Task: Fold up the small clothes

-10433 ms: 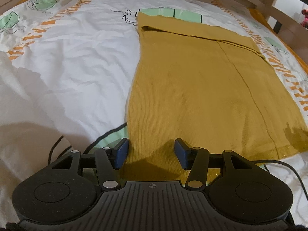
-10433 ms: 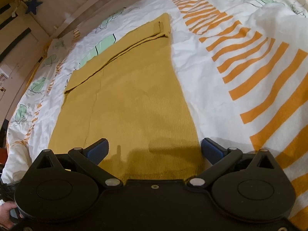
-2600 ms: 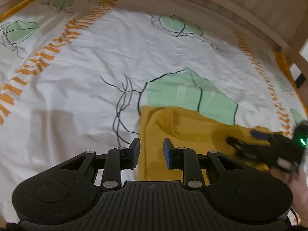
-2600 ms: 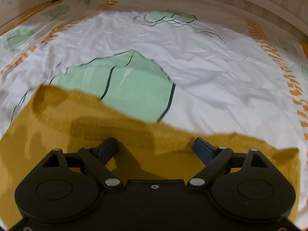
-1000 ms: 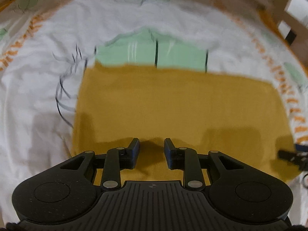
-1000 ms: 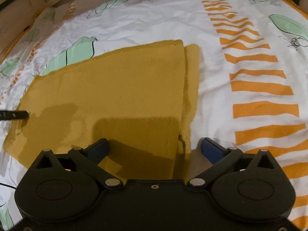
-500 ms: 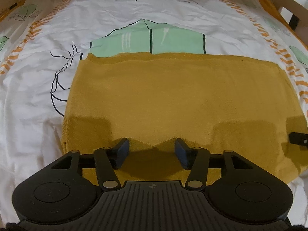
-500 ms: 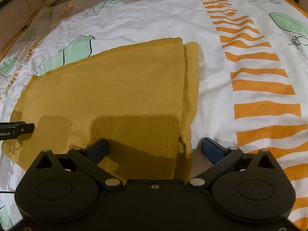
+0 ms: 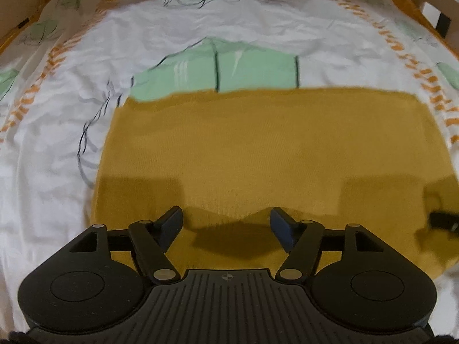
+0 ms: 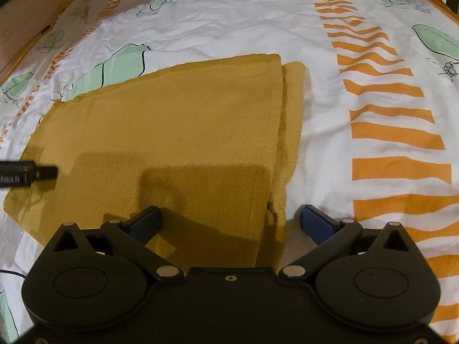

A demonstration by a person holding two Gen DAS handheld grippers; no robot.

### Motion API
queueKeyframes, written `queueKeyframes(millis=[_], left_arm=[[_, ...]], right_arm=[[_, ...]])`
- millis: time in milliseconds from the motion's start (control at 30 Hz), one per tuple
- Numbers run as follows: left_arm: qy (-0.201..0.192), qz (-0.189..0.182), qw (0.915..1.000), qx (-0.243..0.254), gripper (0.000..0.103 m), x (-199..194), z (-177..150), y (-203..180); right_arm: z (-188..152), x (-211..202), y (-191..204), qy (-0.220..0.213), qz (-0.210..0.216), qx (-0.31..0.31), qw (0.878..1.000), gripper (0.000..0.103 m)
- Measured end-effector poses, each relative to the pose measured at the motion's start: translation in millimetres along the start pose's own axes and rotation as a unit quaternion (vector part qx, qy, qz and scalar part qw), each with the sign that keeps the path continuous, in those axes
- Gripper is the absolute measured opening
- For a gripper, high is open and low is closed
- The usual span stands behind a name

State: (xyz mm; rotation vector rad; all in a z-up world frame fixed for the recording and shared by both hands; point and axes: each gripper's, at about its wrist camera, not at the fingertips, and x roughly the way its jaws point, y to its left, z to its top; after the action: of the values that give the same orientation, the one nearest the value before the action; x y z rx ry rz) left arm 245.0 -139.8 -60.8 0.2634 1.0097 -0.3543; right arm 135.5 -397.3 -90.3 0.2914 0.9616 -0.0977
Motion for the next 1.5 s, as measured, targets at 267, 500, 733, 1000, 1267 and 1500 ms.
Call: queueKeyframes(millis=[267,500,733,1000,1267,1500], left_arm=[[0.001,-0.002,0.9996,-0.029,0.065,15,51,-19],[0.018,0.048,0.9985,-0.018,0.066,47,61,-29],[0.032,0.042,0.9974,-0.048,0.068,56,66,-24],[0.027,-0.037,0.9964,-0.071,0.063,27,59,-29],[0.035,-0.030,0.9989,-0.013,0.064,17,14,-48],[0.040,-0.051,0.9978,-0.016,0.065,12,-11,-39]], right_arm=[[3,-1,-5,0.007,0.015,0.010,1.000,0.103],[4,-1,-8,0.011,0.024,0.019,0.999,0.103],[7,-2,-18,0.014,0.047,0.048,0.998,0.103],[9,-4,-28,0.014,0.068,0.075,0.995,0.103],[11,-5,-50,0.012,0.119,0.146,0.982,0.103],[11,-1,-67,0.010,0.155,0.210,0.965,0.103]])
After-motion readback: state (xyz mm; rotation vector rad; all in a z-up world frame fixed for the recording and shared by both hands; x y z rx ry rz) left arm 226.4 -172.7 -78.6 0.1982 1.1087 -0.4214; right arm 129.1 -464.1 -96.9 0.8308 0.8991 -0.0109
